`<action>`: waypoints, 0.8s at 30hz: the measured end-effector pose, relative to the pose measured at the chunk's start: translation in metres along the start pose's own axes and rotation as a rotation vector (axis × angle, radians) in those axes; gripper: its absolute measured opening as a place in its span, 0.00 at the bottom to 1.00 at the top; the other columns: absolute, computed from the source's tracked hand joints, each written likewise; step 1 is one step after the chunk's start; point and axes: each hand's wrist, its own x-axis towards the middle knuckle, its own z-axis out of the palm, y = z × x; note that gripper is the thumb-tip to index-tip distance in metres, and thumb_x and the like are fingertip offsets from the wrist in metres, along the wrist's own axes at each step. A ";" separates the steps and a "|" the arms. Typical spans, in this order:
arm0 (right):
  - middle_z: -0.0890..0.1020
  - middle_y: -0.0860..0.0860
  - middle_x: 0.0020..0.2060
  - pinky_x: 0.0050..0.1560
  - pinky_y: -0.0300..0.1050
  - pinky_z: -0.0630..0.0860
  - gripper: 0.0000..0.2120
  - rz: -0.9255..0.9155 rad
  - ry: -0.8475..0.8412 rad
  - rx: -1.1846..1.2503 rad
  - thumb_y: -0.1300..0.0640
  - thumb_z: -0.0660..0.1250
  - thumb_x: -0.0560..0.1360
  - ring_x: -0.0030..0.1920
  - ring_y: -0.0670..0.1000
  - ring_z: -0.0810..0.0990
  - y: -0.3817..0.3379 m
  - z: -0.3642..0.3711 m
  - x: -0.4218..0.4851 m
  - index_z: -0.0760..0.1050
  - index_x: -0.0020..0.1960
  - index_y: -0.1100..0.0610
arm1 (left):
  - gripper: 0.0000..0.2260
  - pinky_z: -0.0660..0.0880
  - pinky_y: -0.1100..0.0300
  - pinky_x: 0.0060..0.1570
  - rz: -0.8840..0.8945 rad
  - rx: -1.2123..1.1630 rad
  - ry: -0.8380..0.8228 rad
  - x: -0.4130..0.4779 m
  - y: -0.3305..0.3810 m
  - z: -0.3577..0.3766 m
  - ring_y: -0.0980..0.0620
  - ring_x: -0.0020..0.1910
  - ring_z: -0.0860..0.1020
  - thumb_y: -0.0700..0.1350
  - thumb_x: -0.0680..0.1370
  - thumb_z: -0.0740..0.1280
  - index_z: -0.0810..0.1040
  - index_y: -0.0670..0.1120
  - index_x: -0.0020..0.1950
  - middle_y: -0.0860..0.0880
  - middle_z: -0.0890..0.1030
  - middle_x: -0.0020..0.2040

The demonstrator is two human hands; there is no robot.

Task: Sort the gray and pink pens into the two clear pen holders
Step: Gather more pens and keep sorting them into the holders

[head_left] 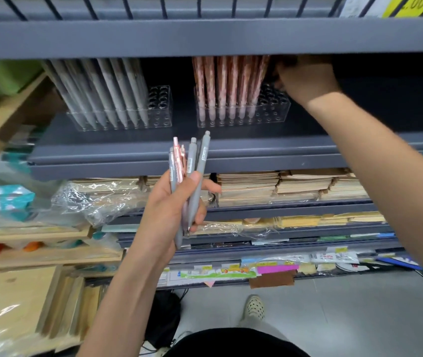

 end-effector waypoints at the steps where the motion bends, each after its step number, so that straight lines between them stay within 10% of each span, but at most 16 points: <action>1: 0.82 0.59 0.57 0.63 0.52 0.74 0.17 0.006 0.083 0.033 0.53 0.57 0.78 0.54 0.56 0.80 0.002 0.000 -0.006 0.77 0.60 0.59 | 0.12 0.68 0.63 0.20 0.005 0.005 0.003 -0.002 0.001 -0.004 0.54 0.23 0.71 0.48 0.82 0.63 0.73 0.42 0.61 0.44 0.85 0.49; 7: 0.84 0.49 0.33 0.30 0.39 0.72 0.08 0.023 0.041 0.438 0.52 0.66 0.74 0.27 0.44 0.75 -0.023 0.025 -0.112 0.81 0.40 0.52 | 0.13 0.67 0.64 0.20 0.043 0.035 -0.019 -0.015 0.007 -0.027 0.54 0.23 0.71 0.50 0.80 0.66 0.73 0.42 0.57 0.45 0.86 0.47; 13: 0.81 0.46 0.27 0.28 0.38 0.73 0.12 -0.082 -0.506 0.607 0.50 0.71 0.76 0.27 0.44 0.75 -0.069 0.065 -0.171 0.82 0.41 0.58 | 0.19 0.67 0.65 0.18 0.038 0.138 0.000 -0.029 0.012 -0.053 0.54 0.22 0.73 0.51 0.77 0.70 0.76 0.37 0.58 0.48 0.86 0.41; 24: 0.85 0.60 0.40 0.39 0.42 0.81 0.08 -0.087 -0.546 0.849 0.61 0.70 0.76 0.37 0.52 0.84 -0.101 0.091 -0.158 0.79 0.55 0.61 | 0.05 0.65 0.65 0.19 0.102 0.162 0.124 -0.030 0.020 -0.086 0.54 0.19 0.68 0.53 0.78 0.69 0.83 0.54 0.50 0.35 0.83 0.47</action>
